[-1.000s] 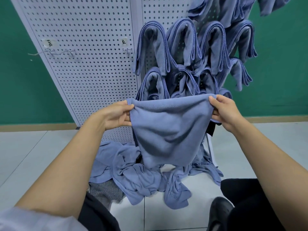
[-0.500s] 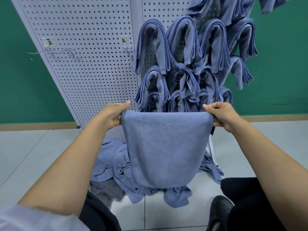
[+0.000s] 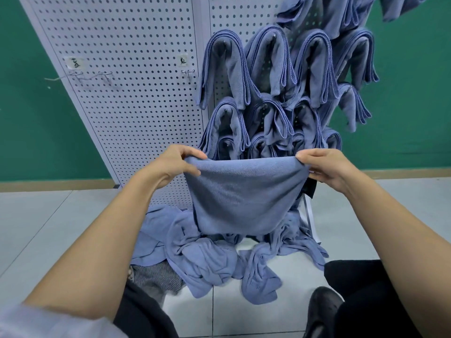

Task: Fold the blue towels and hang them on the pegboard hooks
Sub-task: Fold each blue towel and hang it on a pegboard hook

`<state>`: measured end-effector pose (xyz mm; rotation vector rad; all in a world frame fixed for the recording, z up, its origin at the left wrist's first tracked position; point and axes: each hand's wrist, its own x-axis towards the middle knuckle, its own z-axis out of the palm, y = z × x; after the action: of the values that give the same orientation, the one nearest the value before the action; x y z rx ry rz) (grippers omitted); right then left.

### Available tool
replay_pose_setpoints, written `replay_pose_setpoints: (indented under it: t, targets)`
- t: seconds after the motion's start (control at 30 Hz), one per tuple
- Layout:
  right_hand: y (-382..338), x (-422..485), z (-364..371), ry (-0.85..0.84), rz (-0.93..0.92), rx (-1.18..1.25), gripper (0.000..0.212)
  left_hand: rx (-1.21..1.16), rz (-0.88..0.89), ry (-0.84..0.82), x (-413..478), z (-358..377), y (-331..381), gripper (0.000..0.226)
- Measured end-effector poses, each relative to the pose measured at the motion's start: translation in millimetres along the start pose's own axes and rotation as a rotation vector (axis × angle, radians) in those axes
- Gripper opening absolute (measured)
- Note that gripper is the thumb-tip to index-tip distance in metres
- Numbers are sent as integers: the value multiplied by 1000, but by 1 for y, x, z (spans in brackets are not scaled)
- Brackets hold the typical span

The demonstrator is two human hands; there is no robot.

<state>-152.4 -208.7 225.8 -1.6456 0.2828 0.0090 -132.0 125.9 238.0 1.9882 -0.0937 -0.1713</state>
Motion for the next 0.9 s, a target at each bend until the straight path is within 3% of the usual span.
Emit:
replay_pose_setpoints:
  t: [0.2, 0.33, 0.47, 0.53, 0.6, 0.77, 0.9]
  targets:
    - [0, -2, 3, -53, -56, -128, 30, 459, 150, 131, 4, 0, -12, 24]
    - [5, 2, 3, 34, -164, -350, 21, 534, 184, 227, 11, -6, -18, 14]
    - [6, 6, 2, 175, -265, -566, 8, 537, 222, 251, 9, -8, -18, 18]
    - [5, 6, 3, 208, -317, -683, 7, 471, 221, 230, 9, -11, -20, 19]
    - [5, 8, 2, 223, -315, -652, 11, 352, 201, 212, 7, -14, -19, 20]
    - [-4, 2, 0, 89, -186, -207, 15, -122, 22, 221, 0, -29, -12, 12]
    - [-13, -3, 6, 7, 65, 168, 23, -514, -295, 126, 0, -26, -10, 23]
